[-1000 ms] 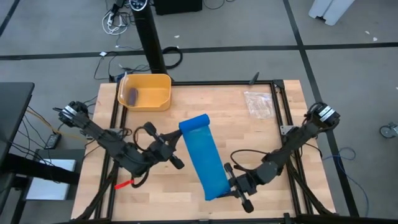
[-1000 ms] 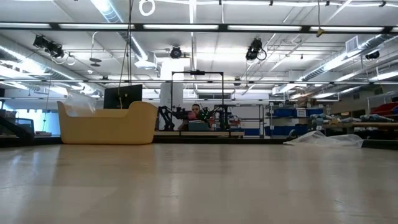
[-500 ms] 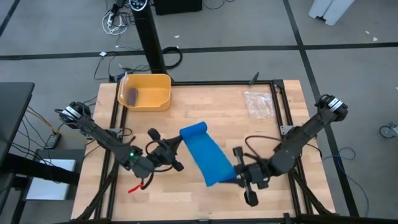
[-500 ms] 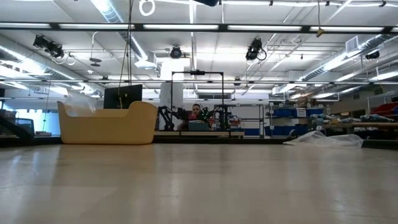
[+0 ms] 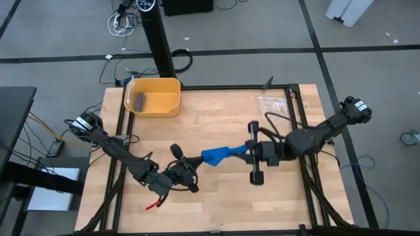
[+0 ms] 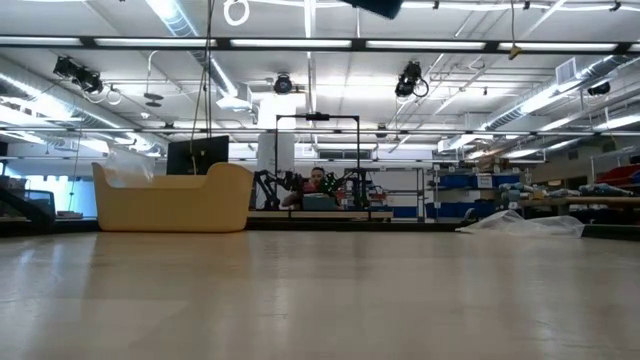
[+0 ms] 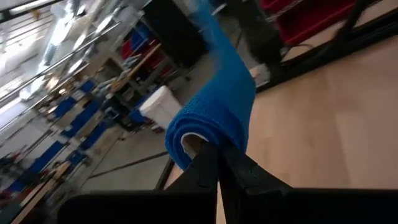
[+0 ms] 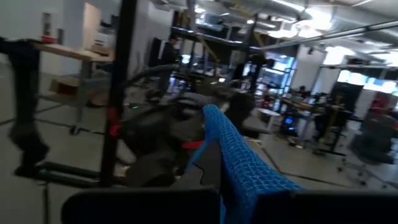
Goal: Roll bandage
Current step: Roll the blue bandage
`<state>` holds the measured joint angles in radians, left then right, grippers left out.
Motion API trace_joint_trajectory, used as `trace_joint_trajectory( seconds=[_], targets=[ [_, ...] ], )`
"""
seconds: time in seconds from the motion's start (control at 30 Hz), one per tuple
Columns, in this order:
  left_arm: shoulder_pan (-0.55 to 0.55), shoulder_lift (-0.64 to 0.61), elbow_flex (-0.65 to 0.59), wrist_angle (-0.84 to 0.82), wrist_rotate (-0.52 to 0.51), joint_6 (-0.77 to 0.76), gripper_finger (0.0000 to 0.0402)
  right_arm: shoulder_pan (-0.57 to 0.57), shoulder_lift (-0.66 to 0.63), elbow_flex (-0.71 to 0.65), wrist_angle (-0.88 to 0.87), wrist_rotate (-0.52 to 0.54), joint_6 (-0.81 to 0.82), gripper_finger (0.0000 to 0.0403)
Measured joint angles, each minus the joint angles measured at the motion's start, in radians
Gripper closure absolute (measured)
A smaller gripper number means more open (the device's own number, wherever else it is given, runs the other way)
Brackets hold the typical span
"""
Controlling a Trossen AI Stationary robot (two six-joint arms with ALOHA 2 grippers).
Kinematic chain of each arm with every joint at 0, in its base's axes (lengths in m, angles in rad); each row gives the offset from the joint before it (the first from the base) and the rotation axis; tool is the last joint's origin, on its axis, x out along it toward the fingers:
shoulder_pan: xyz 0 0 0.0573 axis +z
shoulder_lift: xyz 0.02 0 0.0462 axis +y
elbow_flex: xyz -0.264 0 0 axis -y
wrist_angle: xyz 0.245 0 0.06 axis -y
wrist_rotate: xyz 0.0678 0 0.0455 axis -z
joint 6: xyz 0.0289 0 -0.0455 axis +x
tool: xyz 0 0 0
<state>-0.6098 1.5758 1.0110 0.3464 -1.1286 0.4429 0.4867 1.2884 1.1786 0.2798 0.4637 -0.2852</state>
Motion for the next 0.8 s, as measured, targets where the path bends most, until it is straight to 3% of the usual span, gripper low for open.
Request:
trace_joint_trajectory(
  seconds=[0.2, 0.4, 0.53, 0.8],
  targets=[
    [0.000, 0.060, 0.065, -0.002, 0.077, 0.027, 0.0399, -0.072, -0.010, 0.000, -0.001, 0.000, -0.001, 0.0403],
    [-0.024, 0.110, 0.143, -0.004, 0.091, 0.092, 0.0399, -0.126, -0.009, 0.000, -0.070, 0.001, 0.048, 0.0403],
    [-0.060, 0.115, 0.186, 0.000, 0.091, 0.128, 0.0399, -0.130, -0.009, 0.000, -0.114, 0.077, 0.056, 0.0400],
    [-0.094, 0.115, 0.236, 0.001, 0.112, 0.148, 0.0399, -0.130, -0.009, 0.000, -0.201, 0.162, 0.061, 0.0329]
  ],
)
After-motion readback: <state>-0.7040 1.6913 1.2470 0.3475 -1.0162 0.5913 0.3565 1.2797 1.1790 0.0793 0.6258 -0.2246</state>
